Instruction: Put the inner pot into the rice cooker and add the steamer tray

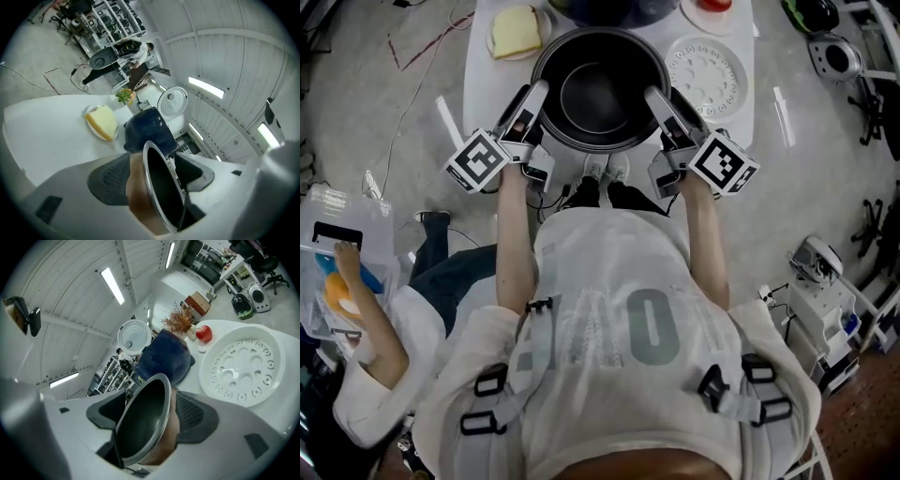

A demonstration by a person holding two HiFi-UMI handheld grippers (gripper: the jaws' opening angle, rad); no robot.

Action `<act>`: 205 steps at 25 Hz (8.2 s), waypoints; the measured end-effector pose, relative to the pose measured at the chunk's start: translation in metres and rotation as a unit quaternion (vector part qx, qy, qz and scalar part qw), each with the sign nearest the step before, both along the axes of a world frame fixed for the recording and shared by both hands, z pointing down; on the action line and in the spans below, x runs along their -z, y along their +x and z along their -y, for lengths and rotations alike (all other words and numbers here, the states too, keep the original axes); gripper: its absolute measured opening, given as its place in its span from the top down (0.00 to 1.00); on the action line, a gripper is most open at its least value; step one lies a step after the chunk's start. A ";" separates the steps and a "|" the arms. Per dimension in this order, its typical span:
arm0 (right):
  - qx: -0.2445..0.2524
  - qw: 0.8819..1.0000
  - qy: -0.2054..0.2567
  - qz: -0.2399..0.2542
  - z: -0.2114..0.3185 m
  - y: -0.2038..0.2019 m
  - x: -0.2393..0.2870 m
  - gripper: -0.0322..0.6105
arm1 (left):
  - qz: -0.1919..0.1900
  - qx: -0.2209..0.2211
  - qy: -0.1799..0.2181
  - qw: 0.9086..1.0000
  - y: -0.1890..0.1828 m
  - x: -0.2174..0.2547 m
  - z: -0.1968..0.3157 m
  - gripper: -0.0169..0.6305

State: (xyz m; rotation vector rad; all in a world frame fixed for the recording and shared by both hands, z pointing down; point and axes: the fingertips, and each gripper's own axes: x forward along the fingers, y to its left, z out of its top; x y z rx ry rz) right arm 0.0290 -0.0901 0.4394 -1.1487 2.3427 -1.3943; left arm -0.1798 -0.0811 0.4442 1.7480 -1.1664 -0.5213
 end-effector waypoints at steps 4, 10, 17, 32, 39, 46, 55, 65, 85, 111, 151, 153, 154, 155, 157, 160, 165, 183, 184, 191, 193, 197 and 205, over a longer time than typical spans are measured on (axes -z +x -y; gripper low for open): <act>0.012 1.000 -0.007 -0.003 -0.007 -0.005 -0.006 0.45 | -0.010 -0.008 -0.017 1.000 0.009 -0.005 -0.010 0.50; 0.014 1.000 -0.004 -0.027 -0.007 -0.002 -0.018 0.55 | -0.005 -0.003 -0.021 1.000 0.007 -0.017 -0.017 0.59; 0.016 0.999 -0.006 -0.047 -0.007 0.000 -0.026 0.64 | 0.021 0.006 -0.034 0.999 0.002 -0.025 -0.021 0.70; 0.016 0.992 0.005 -0.128 -0.005 0.010 -0.029 0.80 | 0.070 0.008 -0.035 0.997 0.005 -0.019 -0.022 0.83; 0.028 0.990 0.004 -0.139 -0.008 0.007 -0.029 0.81 | 0.095 0.014 -0.036 0.995 0.002 -0.017 -0.026 0.87; 0.053 0.982 0.055 -0.174 0.001 -0.019 -0.005 0.80 | 0.101 0.037 -0.006 0.994 -0.021 0.004 -0.023 0.88; 0.082 0.973 0.122 -0.177 0.014 -0.028 0.042 0.79 | 0.117 0.081 0.046 0.989 -0.026 0.055 -0.028 0.88; 0.102 0.959 0.215 -0.153 0.036 -0.057 0.130 0.78 | 0.178 0.120 0.155 0.964 -0.050 0.163 -0.028 0.88; 0.023 0.935 0.295 -0.195 0.133 -0.027 0.266 0.78 | 0.267 0.070 0.263 0.925 -0.020 0.297 0.086 0.87; -0.018 0.957 0.114 -0.267 0.236 0.008 0.141 0.77 | 0.307 -0.061 0.116 0.943 0.010 0.168 0.235 0.87; 0.009 0.936 0.048 -0.348 0.269 0.007 0.055 0.75 | 0.402 -0.108 0.013 0.909 0.012 0.068 0.271 0.81; 0.008 0.936 0.047 -0.348 0.270 0.004 0.054 0.76 | 0.397 -0.108 0.005 0.911 0.009 0.063 0.271 0.81; 0.008 0.936 0.047 -0.348 0.270 0.003 0.054 0.76 | 0.394 -0.107 0.004 0.913 0.007 0.062 0.271 0.81; 0.008 0.936 0.046 -0.348 0.271 0.002 0.054 0.76 | 0.392 -0.105 0.004 0.914 0.007 0.062 0.271 0.81; 0.005 0.936 0.048 -0.349 0.272 0.003 0.055 0.76 | 0.400 -0.102 0.006 0.911 0.007 0.063 0.272 0.81; 0.001 0.930 0.052 -0.363 0.274 0.004 0.053 0.76 | 0.440 -0.098 0.009 0.892 0.008 0.061 0.275 0.81; -0.008 0.926 0.063 -0.372 0.274 0.003 0.054 0.75 | 0.453 -0.097 0.013 0.886 0.007 0.061 0.275 0.81; -0.053 0.920 0.141 -0.361 0.263 0.016 0.103 0.71 | 0.436 -0.042 0.081 0.896 0.003 0.120 0.268 0.77; -0.055 0.917 0.152 -0.365 0.259 0.017 0.109 0.71 | 0.435 -0.040 0.091 0.895 0.006 0.128 0.265 0.76; -0.069 0.891 0.200 -0.401 0.219 0.049 0.140 0.68 | 0.432 -0.059 0.154 0.887 0.060 0.168 0.234 0.73; -0.072 0.885 0.207 -0.410 0.208 0.062 0.142 0.67 | 0.430 -0.071 0.168 0.884 0.081 0.171 0.222 0.72; -0.084 0.885 0.199 -0.413 0.179 0.101 0.130 0.64 | 0.428 -0.100 0.181 0.880 0.131 0.160 0.193 0.72; -0.115 0.881 0.131 -0.440 0.119 0.190 0.072 0.64 | 0.425 -0.164 0.155 0.877 0.228 0.091 0.141 0.72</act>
